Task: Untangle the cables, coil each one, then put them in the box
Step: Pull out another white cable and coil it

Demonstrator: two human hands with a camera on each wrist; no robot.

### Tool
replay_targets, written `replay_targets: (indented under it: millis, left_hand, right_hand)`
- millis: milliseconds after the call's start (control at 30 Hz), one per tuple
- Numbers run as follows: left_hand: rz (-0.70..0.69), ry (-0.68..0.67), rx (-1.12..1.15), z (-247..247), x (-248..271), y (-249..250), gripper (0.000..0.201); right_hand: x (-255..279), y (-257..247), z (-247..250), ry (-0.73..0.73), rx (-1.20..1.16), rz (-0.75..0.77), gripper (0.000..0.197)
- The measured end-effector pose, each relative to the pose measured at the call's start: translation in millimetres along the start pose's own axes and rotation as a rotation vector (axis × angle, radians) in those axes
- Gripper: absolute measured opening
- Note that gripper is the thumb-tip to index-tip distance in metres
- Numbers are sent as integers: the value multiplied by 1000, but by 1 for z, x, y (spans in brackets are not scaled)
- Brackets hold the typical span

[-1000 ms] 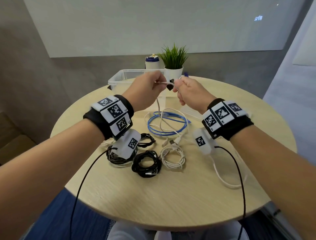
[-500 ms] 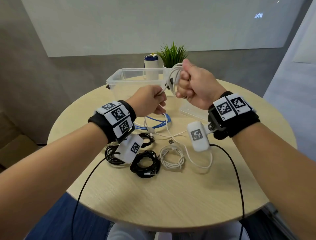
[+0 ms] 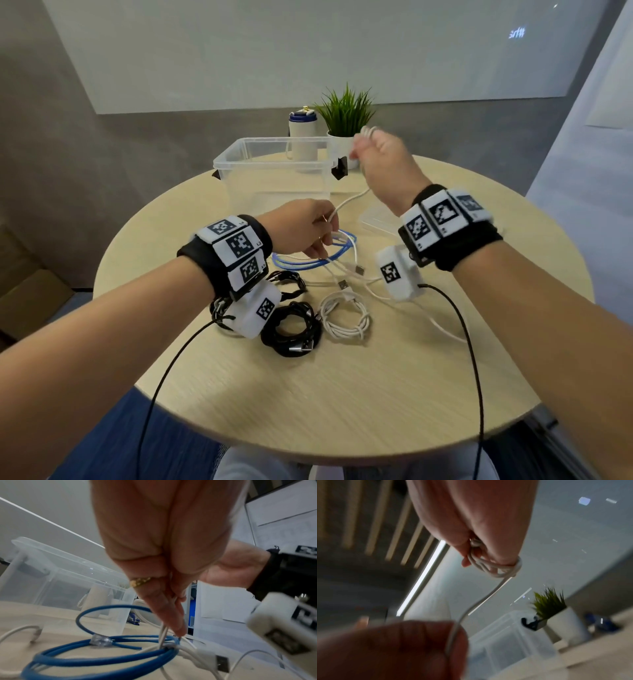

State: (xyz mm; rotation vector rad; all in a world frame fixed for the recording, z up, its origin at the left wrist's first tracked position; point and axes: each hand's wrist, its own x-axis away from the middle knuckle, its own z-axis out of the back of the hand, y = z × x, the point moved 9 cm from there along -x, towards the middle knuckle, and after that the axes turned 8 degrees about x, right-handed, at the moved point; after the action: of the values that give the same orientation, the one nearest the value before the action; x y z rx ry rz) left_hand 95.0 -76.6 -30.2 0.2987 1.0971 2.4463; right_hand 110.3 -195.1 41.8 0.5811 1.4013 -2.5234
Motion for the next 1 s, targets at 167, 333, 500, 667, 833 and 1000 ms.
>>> replay_targets:
  millis: [167, 333, 500, 667, 833, 1000]
  left_hand:
    - [-105, 231, -55, 31, -2, 18, 18]
    - [-241, 414, -175, 57, 3, 35, 4]
    - [-146, 361, -196, 52, -1, 16, 10]
    - [-95, 324, -44, 46, -4, 5, 18]
    - [-98, 361, 63, 43, -6, 11, 7]
    - [-268, 526, 209, 64, 6, 27, 5]
  right_hand:
    - [9, 5, -27, -285, 400, 57, 28]
    - [11, 5, -32, -344, 374, 91, 43]
    - [4, 3, -16, -235, 191, 69, 39]
    - [1, -2, -9, -195, -353, -35, 39]
    - [1, -7, -9, -196, -596, -84, 35]
    - [6, 3, -12, -222, -671, -182, 39]
